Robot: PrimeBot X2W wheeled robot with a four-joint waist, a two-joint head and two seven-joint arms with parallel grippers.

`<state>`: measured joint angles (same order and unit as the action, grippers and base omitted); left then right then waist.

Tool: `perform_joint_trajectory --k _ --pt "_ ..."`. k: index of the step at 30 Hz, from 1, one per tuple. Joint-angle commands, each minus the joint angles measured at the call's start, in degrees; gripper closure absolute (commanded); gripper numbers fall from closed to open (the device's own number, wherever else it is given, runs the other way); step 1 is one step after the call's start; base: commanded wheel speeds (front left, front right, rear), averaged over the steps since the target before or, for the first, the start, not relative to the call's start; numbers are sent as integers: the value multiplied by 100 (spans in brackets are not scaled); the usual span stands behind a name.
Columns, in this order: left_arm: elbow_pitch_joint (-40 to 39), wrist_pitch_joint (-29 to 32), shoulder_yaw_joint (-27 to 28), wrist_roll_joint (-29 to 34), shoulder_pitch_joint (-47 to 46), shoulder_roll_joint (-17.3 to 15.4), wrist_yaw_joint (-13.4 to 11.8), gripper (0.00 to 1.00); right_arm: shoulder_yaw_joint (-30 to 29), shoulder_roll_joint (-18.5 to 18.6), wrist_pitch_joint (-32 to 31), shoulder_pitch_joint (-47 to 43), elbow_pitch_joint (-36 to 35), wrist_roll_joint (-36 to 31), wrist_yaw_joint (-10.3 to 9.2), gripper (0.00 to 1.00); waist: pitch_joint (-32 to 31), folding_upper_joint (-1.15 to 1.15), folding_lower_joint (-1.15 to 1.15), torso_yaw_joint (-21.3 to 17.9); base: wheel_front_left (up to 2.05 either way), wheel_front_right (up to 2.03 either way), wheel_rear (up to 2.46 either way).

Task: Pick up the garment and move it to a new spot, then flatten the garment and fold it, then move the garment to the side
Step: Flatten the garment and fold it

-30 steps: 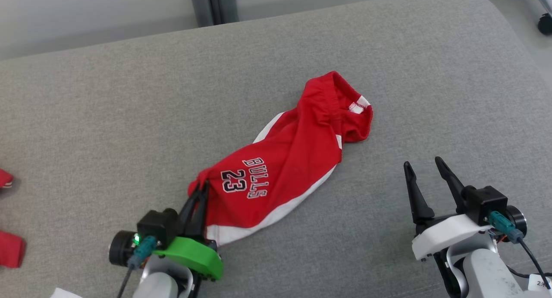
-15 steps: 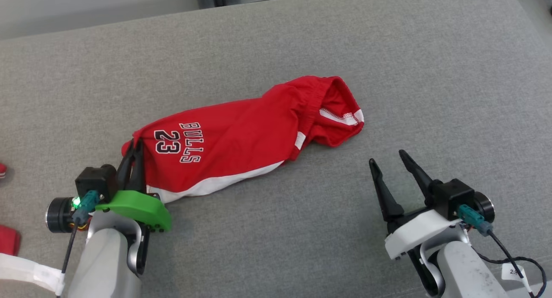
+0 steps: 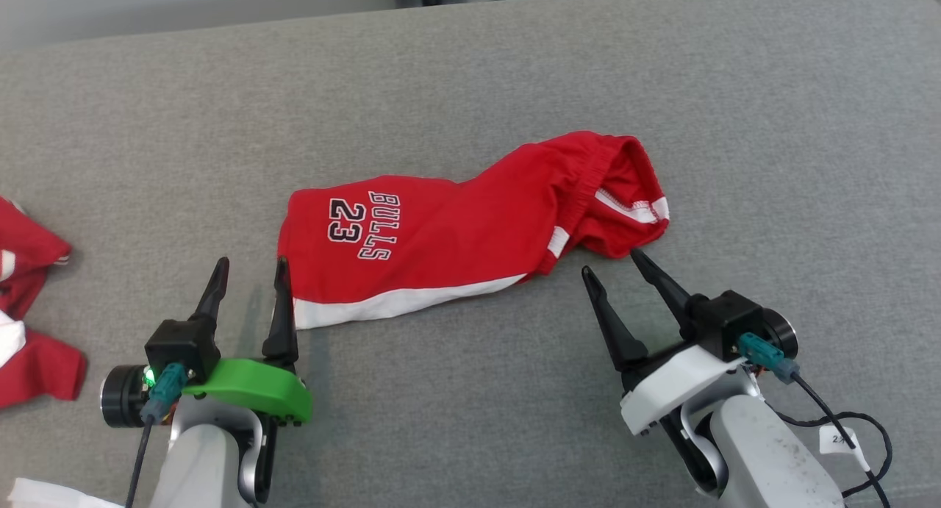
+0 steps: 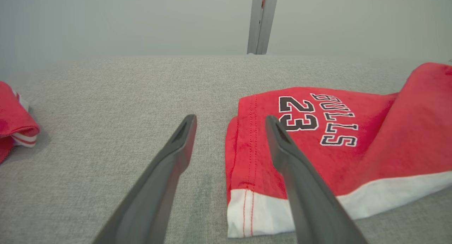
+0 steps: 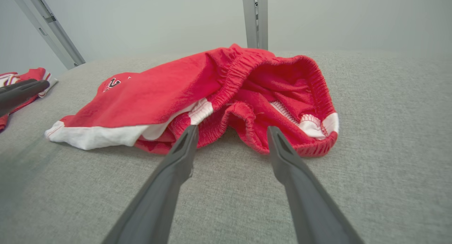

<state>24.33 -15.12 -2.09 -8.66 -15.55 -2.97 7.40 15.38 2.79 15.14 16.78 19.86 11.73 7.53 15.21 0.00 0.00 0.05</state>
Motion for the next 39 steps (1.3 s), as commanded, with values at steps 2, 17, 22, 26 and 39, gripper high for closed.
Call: perform_joint_trajectory --k 2,17,22,26,39 --pt "-124 -5 -93 -68 157 -4 13 0 -28 24 2 148 105 -28 -8 0 3 0 0 339 0 0 0" --pt "-331 -5 -419 -389 189 1 14 0 -272 26 1 560 701 46 -8 56 236 0 0 923 0 0 0" --pt "-341 -5 -456 -415 310 1 14 0 -351 27 1 407 598 143 -8 52 220 0 0 860 0 0 0" --pt "-361 -5 -515 -403 340 1 14 0 -424 28 2 341 501 222 -8 44 209 0 0 800 0 0 0" --pt "-282 -5 -545 -413 252 0 14 0 -336 25 2 573 602 397 -8 100 234 0 0 819 0 0 0"
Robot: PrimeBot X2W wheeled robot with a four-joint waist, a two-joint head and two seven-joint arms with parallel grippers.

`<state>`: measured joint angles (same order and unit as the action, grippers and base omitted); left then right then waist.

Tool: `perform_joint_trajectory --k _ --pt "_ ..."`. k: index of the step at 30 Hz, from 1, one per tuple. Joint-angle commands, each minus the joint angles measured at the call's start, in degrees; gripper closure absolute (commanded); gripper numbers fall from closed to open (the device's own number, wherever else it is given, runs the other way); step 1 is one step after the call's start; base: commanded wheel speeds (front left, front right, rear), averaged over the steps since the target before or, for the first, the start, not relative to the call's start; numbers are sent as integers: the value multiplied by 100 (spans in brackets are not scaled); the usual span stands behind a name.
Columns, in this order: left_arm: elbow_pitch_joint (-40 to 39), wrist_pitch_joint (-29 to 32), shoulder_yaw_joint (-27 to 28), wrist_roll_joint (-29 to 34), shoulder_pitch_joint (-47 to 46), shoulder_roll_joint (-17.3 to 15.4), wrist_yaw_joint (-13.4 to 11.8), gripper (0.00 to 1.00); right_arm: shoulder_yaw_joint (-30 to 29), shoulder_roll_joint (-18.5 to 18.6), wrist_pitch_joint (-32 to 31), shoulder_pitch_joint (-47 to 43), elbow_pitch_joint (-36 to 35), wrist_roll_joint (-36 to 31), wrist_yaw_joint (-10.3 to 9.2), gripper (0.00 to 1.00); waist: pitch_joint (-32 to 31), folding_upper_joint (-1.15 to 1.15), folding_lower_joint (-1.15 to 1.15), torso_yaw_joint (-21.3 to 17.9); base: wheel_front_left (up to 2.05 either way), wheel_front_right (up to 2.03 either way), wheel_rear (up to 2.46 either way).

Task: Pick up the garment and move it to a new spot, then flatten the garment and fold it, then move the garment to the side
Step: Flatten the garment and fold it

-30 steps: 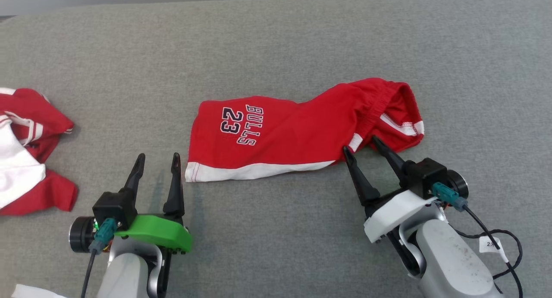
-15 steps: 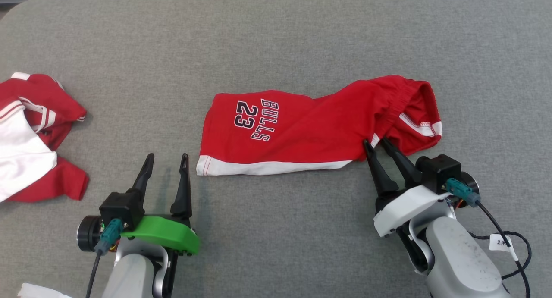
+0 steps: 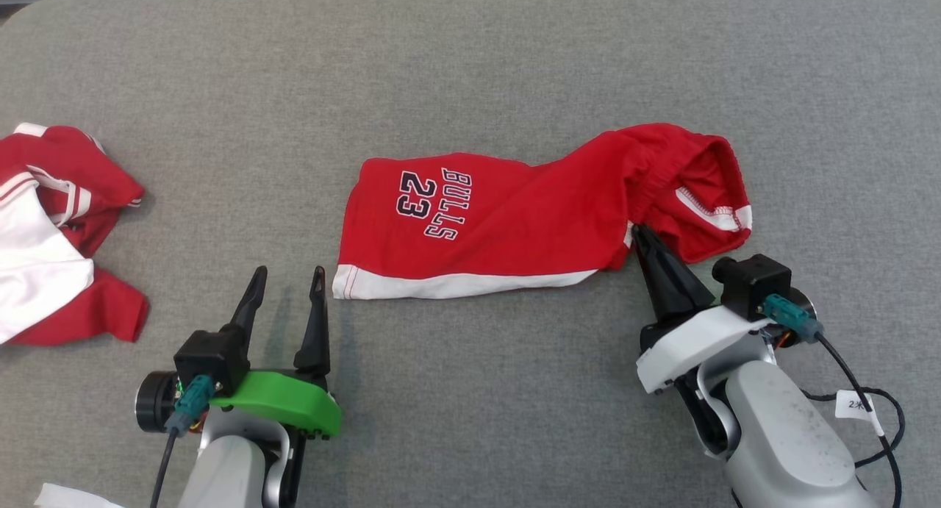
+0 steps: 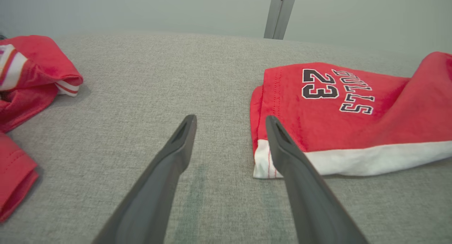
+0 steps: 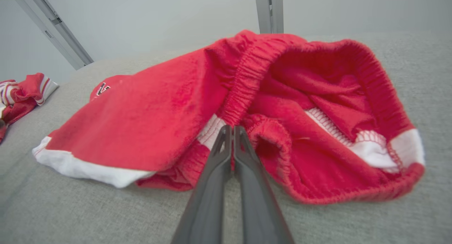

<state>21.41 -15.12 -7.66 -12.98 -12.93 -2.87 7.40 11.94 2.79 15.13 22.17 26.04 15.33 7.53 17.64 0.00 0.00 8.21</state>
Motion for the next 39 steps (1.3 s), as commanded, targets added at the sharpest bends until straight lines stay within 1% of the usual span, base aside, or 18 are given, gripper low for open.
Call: perform_joint_trajectory --k 1,6,13,18,21,23,27,29,34,35,36,37,39 --pt "24 -5 24 31 13 -8 14 0 9 25 3 42 -54 34 -8 100 -42 0 0 1 0 0 0" --pt "20 -5 25 109 228 -9 14 0 -163 24 3 -150 -394 114 -8 100 -268 0 0 -110 0 0 0" --pt "17 -5 -18 110 524 -11 14 0 -606 26 4 -538 -1078 -195 -8 100 -650 0 0 -488 0 0 0" --pt "27 -5 -115 131 669 -12 15 0 -855 129 3 -901 -1330 -308 -8 100 -861 0 0 -723 0 0 0" --pt "44 -5 -162 117 755 -12 5 0 -836 300 3 -1210 -1147 -246 -8 100 -966 0 0 -839 0 0 0" --pt "49 -5 -204 114 820 -12 1 0 -794 452 -41 -1372 -893 -245 -8 100 -1003 0 0 -873 0 0 0" --pt "36 -5 -259 130 823 -12 -5 0 -786 658 -126 -1491 -325 -523 -8 100 -982 0 0 -888 0 0 0" --pt "42 -5 -277 147 808 -13 -4 0 -854 689 -98 -1438 -48 -660 -8 100 -939 0 0 -871 0 0 0" --pt "58 -5 -294 209 726 -12 0 0 -1082 593 -31 -1163 408 -1106 -8 100 -846 0 0 -849 0 0 0" --pt "59 -5 -309 232 716 -12 2 0 -1128 561 -17 -1105 462 -1223 -8 77 -841 0 0 -841 0 0 0" --pt "51 -5 -325 245 710 -12 4 0 -1208 503 4 -1038 461 -1284 -8 27 -837 0 0 -835 0 0 0" --pt "40 -5 -336 237 706 -12 5 0 -1260 460 9 -992 444 -1335 -8 0 -838 0 0 -832 0 0 0" --pt "-2 -5 -381 186 695 -12 7 0 -1357 391 7 -905 210 -1474 -8 0 -841 0 0 -831 0 0 0"
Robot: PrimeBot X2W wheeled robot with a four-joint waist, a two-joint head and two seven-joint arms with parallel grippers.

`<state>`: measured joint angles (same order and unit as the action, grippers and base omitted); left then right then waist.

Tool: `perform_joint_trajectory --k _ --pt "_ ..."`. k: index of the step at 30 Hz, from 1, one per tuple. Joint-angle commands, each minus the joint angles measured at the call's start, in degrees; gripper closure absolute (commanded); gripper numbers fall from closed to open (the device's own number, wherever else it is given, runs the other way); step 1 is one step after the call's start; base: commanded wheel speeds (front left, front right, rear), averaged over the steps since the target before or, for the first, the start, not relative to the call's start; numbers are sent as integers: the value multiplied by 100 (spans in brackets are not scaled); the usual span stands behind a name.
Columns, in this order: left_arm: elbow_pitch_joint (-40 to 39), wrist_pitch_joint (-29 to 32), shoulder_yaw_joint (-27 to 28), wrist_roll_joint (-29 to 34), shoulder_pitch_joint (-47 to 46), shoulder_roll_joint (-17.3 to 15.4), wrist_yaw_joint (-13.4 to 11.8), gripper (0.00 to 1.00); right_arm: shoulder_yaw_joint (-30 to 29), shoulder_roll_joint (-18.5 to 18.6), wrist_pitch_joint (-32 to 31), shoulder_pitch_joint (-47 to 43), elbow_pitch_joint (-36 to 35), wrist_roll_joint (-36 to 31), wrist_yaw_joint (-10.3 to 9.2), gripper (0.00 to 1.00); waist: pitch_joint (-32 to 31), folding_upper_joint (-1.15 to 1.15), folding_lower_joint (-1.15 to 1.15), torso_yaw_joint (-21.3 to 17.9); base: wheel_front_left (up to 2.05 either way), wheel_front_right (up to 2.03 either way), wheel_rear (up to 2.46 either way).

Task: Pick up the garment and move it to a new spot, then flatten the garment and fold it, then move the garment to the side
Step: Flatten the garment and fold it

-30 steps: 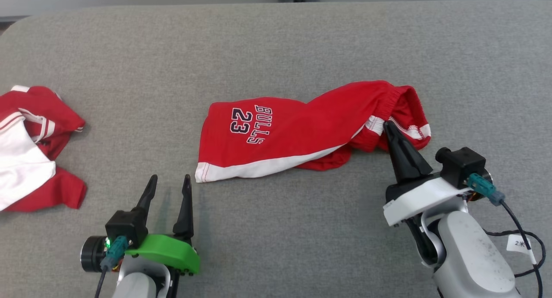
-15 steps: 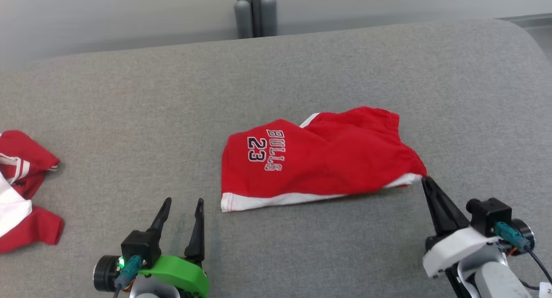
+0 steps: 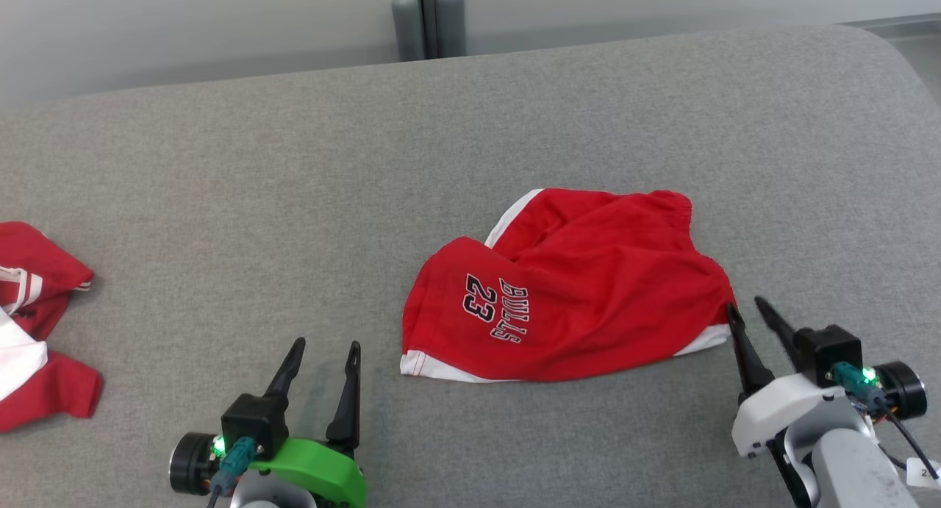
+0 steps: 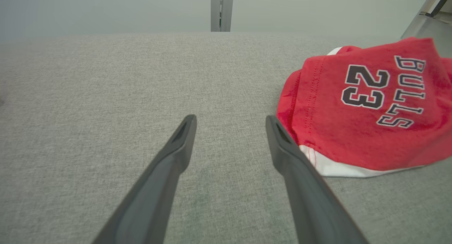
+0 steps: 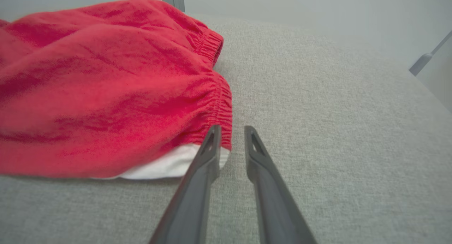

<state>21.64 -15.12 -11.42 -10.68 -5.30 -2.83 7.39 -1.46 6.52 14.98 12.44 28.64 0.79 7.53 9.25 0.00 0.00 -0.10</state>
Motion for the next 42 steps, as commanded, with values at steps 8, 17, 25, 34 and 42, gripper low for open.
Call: perform_joint_trajectory --k 8,17,25,34,42 --pt "-273 -5 -754 -303 -291 -16 14 0 -199 -242 20 -144 -889 -293 -8 0 80 0 0 -75 0 0 0" --pt "57 -5 -1894 -803 -1295 -262 15 0 -70 -334 21 -137 -1055 -335 -8 0 420 0 0 -290 0 0 0" --pt "8 -5 -3100 -1206 -2117 -725 16 0 32 -352 22 4 -1067 -280 -8 0 675 0 0 -463 0 0 0" --pt "542 -5 -3607 -1337 -2550 -861 16 100 180 -352 22 105 -1093 -128 -8 0 818 0 0 -577 0 0 0" --pt "768 -5 -2748 -1105 -2763 -713 -26 100 223 -352 21 129 -1141 -75 -8 0 944 0 0 -566 0 0 0"
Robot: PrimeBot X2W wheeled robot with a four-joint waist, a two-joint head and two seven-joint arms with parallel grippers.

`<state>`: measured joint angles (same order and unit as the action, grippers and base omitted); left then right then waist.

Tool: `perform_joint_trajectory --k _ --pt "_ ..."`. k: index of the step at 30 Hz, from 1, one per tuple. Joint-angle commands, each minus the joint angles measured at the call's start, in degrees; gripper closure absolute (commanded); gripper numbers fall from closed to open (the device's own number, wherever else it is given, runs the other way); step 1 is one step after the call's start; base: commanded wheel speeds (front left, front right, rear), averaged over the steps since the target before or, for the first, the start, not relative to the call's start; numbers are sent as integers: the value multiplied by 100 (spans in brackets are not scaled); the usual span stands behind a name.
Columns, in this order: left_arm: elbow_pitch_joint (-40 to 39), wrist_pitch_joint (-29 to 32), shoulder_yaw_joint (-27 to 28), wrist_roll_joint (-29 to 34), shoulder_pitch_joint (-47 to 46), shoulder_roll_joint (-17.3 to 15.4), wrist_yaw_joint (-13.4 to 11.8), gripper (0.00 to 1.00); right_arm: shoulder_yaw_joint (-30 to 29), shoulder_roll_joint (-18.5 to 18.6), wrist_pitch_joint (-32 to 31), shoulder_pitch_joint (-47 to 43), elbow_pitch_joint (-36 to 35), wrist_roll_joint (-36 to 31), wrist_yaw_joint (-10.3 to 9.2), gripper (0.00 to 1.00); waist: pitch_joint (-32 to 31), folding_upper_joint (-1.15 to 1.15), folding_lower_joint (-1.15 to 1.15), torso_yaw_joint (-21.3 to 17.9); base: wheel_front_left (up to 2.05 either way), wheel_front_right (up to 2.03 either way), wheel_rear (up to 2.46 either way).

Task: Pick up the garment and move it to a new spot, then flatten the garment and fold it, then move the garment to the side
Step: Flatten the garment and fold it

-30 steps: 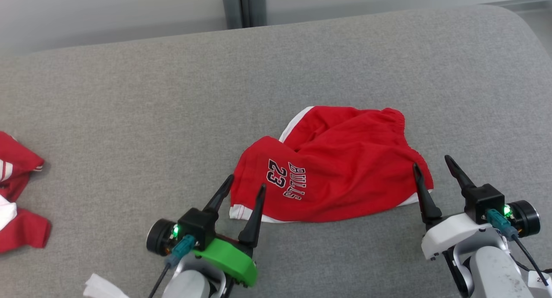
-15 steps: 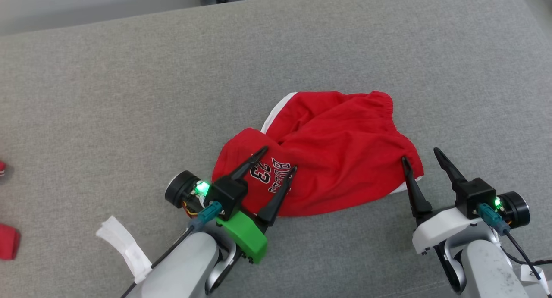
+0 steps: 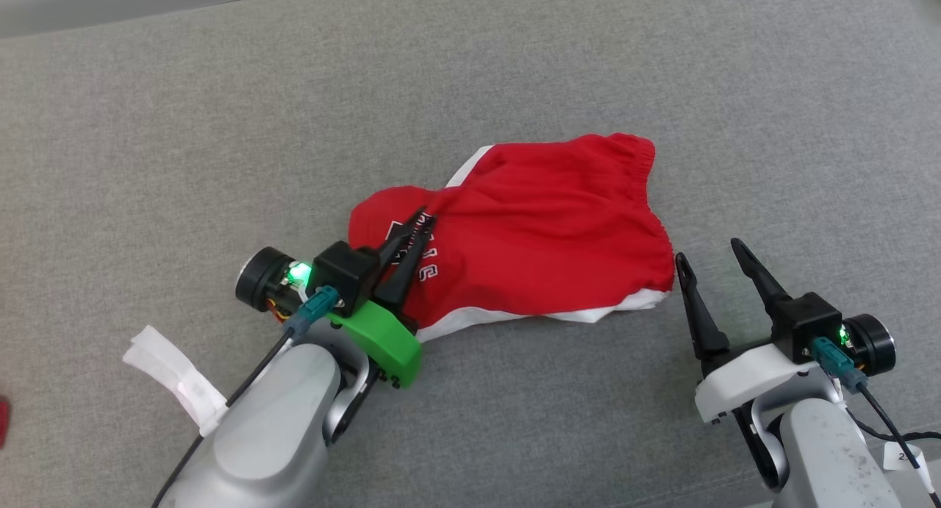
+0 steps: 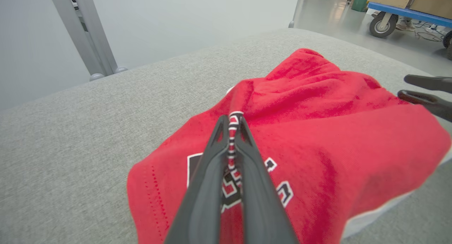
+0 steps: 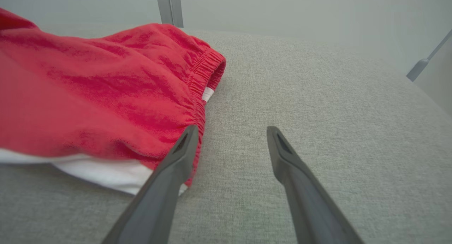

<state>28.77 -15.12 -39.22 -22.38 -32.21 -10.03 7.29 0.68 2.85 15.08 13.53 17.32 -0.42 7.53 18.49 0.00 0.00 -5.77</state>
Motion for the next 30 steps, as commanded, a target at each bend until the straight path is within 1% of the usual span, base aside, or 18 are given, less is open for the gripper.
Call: perform_joint_trajectory --k 1,4,11,12,13,14,17,19,24,26,30 --pt "122 -5 116 112 -96 29 -32 100 35 14 12 30 -8 49 -8 0 34 0 0 -5 0 0 0" --pt "412 -5 331 301 -234 97 -36 100 122 15 12 110 11 83 -8 0 91 0 0 -47 0 0 0" --pt "1092 -4 566 556 -377 212 -9 100 294 16 12 186 51 205 -8 0 99 0 0 -166 0 0 0" --pt "1176 -5 597 575 -360 232 -6 74 302 15 12 181 57 220 -8 0 73 0 0 -180 0 0 0" --pt "1205 -5 651 593 -334 247 -6 51 305 15 12 171 61 243 -8 0 44 0 0 -189 0 0 0" --pt "1242 -5 704 624 -270 256 -11 0 305 16 12 150 74 259 -8 0 7 0 0 -193 0 0 0" --pt "1072 -5 989 667 -62 273 -111 0 283 14 12 76 68 304 -8 0 -125 0 0 -170 0 0 0" --pt "842 -5 1278 678 145 272 -212 0 271 16 12 5 44 320 -8 0 -235 0 0 -137 0 0 0" --pt "130 -5 2158 723 904 322 -400 0 267 16 12 -101 -63 367 -8 0 -562 0 0 -4 0 0 0" --pt "-93 -4 2468 796 1257 363 -404 0 274 15 12 -184 -115 376 -8 0 -706 0 0 64 0 0 0" --pt "-328 -5 2924 936 1920 474 -328 0 324 16 11 -348 -112 429 -8 0 -989 0 0 190 0 0 0"
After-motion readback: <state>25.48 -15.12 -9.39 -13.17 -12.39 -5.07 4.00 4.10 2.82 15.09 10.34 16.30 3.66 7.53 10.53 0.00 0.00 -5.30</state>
